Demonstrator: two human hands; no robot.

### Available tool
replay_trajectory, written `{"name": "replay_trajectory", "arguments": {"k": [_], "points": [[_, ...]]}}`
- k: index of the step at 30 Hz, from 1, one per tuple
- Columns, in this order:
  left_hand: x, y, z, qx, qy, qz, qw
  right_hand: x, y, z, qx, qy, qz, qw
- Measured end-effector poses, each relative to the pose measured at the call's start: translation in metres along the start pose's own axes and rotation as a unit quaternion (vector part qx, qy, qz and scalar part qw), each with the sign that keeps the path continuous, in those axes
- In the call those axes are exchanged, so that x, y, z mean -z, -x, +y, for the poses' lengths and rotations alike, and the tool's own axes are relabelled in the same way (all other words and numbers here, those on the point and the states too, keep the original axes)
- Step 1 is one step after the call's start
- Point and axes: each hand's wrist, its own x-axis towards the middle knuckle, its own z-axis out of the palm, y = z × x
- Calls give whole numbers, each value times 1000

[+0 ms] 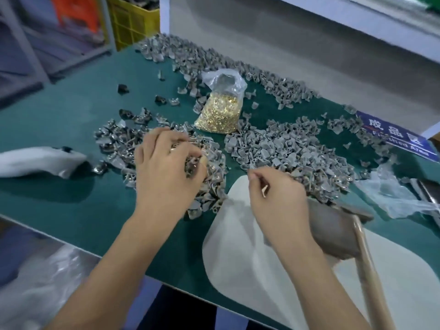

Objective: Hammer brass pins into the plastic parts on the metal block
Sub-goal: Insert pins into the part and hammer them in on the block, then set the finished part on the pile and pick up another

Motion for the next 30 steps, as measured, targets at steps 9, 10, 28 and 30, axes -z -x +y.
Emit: {"name": "replay_trajectory", "arguments": {"k": [9,10,28,30], "points": [[-10,3,18,-149,85,-64,983,15,-19,46,-98,54,-40,993],[-15,5,25,-163,93,-84,979,22,-21,55,-101,58,-56,992],[-70,4,75,-94,33,-189,977,25,-21,50,-18,160,-192,968],[-71,4,74,-92,23,-202,975,27,-23,53,-14,131,-214,968]]}}
